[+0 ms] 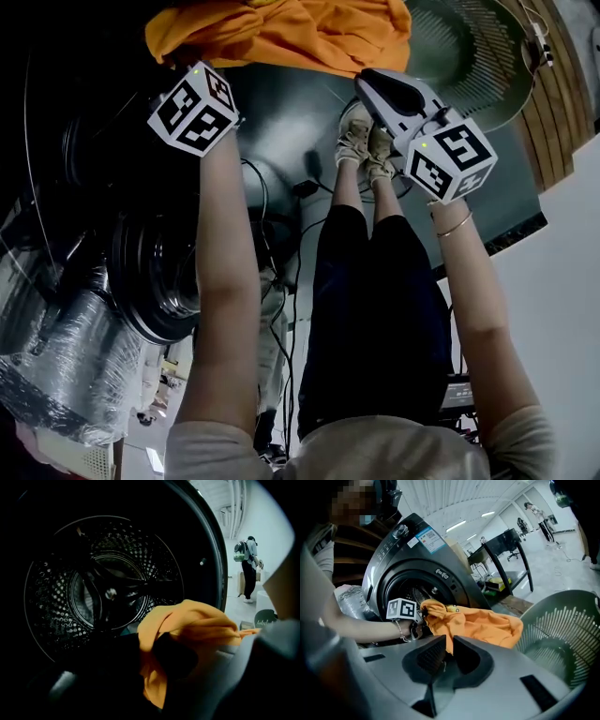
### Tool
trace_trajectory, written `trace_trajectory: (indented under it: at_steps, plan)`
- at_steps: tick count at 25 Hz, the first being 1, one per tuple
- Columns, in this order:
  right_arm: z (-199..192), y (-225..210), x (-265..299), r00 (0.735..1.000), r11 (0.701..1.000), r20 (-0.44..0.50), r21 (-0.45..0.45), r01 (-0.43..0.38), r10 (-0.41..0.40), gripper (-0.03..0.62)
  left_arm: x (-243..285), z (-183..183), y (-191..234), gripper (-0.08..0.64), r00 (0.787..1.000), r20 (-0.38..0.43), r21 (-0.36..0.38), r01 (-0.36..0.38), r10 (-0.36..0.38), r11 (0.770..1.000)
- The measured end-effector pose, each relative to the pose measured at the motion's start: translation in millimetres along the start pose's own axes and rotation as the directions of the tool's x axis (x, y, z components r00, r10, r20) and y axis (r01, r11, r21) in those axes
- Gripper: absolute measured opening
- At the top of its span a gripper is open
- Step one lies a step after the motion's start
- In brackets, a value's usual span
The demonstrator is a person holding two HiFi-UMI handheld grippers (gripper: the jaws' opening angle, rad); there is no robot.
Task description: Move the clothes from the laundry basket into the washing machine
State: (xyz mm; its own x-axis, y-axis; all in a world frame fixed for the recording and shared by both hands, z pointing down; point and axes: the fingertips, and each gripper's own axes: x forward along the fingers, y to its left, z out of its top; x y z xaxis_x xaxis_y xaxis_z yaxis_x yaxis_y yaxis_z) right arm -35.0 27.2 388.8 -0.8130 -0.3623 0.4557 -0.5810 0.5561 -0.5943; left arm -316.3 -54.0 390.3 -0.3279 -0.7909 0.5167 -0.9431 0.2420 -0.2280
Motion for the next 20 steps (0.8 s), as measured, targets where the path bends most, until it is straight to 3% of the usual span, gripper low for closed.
trace_trajectory:
  at_steps: [4, 6, 12, 17, 20]
  plan:
    - [-6.9, 3.0, 6.2, 1.000, 1.000, -0.018, -0.002, -0.007, 0.007, 0.051, 24.7, -1.0, 1.5, 0.087, 0.999, -0.018, 0.077, 0.042, -0.041, 0.996]
    - [-9.0, 5.2, 8.7, 1.000, 1.000, -0.024, -0.003, -0.013, 0.012, 0.051, 31.1, -0.9, 5.7, 0.087, 0.999, -0.015, 0.077, 0.051, -0.050, 0.996]
    - [-14.9, 9.7, 11.1, 0.999, 0.999, -0.044, -0.045, -0.024, 0.022, 0.046, 34.7, 15.5, 34.0, 0.089, 0.999, 0.035, -0.032, 0.007, -0.006, 0.999]
    - [-19.2, 12.2, 7.1, 0.998, 0.998, -0.050, -0.045, -0.033, 0.031, 0.044, 38.8, 36.1, 50.2, 0.089, 0.992, 0.105, -0.078, -0.059, 0.067, 0.995]
    - [-24.0, 15.7, 3.6, 0.997, 0.997, -0.061, -0.058, -0.041, 0.037, 0.044, 46.0, 20.6, 44.3, 0.089, 0.993, 0.065, -0.135, -0.088, 0.097, 0.987]
